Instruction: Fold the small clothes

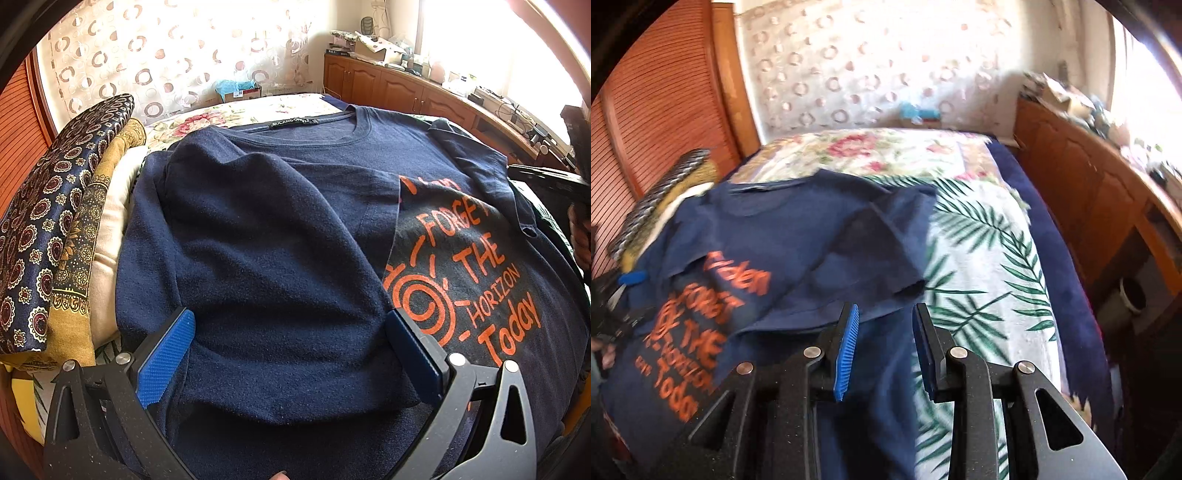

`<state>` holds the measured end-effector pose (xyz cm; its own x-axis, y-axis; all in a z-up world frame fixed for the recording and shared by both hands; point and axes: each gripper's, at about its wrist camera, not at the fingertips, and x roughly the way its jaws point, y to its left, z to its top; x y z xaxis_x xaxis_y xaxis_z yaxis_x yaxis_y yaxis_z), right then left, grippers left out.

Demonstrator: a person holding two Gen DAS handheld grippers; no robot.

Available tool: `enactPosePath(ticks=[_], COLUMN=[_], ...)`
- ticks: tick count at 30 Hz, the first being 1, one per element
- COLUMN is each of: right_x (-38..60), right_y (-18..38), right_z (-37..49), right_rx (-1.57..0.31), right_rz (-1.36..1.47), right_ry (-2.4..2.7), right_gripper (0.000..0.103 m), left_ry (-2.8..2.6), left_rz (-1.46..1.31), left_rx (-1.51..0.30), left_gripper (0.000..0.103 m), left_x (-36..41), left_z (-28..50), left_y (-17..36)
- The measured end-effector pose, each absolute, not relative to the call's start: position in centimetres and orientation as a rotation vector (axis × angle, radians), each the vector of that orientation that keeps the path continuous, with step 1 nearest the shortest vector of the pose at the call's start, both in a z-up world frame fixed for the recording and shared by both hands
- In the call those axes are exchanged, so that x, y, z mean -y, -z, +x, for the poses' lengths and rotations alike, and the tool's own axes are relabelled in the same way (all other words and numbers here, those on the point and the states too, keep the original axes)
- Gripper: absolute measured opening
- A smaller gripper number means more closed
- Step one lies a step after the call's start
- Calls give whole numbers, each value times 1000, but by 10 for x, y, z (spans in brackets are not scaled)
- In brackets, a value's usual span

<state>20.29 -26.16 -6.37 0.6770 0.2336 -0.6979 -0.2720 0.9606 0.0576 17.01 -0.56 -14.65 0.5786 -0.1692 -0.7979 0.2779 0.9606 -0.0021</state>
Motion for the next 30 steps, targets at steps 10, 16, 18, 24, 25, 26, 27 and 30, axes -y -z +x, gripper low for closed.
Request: enactPosePath(ticks=[10,16,18,24,25,26,27,30], right_x=[260,243,237,206,198,188,177,150], right_y=[63,57,52,34,32,30,29,32], right_z=[241,244,239,238,240,242,245,255], right_rx=[-824,-784,-768,-738,-735,-734,-735,-751], right_rz=[61,7,-14,-41,-48,-58,-69,-98], right_ry=[-336,-405,-418,-482,-495,-506,-519,-537], right_gripper=[26,4,3,3,3,3,3,3], left_ry=[262,262,263,263,263,263,263,263], left_rz=[128,128,128,127,127,127,127,127], left_rx=[-918,-917,-918,-917,-917,-917,-917,-917], left_gripper=[103,103,103,103,103,103,103,103], left_x=[5,6,5,5,5,5,5,5], left_z=[170,170,170,170,170,170,170,170], left_y=[147,147,147,147,147,147,147,147])
